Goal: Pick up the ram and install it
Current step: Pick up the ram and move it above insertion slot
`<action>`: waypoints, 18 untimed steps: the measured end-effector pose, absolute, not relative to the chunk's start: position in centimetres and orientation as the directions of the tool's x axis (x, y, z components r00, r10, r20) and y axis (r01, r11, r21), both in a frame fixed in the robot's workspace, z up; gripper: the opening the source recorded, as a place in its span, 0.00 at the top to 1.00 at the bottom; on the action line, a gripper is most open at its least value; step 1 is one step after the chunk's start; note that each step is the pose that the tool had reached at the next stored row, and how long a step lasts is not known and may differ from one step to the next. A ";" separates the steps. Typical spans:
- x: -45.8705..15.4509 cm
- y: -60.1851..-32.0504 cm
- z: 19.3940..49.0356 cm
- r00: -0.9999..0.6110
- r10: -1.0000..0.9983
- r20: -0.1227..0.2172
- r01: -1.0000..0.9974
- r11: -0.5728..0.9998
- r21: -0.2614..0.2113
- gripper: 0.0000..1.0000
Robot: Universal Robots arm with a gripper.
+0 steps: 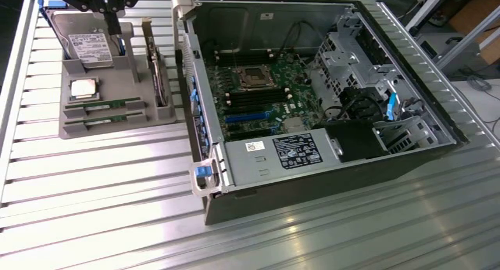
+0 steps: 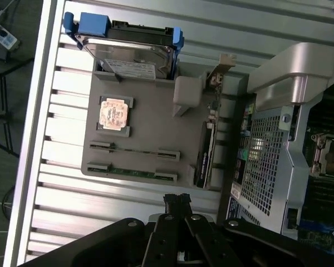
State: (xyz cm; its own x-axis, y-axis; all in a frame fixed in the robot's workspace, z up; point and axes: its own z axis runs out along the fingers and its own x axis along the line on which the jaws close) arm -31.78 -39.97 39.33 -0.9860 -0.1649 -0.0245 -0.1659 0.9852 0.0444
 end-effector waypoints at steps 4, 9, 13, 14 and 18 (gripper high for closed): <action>-31.8 -40.0 39.3 -0.982 -0.186 -0.024 -0.186 0.981 0.044 0.89; -31.8 -40.0 39.3 -0.978 -0.207 -0.025 -0.208 0.977 0.044 0.89; -31.8 -40.0 39.3 -0.974 -0.224 -0.024 -0.225 0.973 0.044 0.89; -31.8 -40.0 39.3 -0.973 -0.228 -0.024 -0.229 0.972 0.044 0.89; -31.8 -40.0 39.3 -0.971 -0.240 -0.024 -0.241 0.970 0.044 0.89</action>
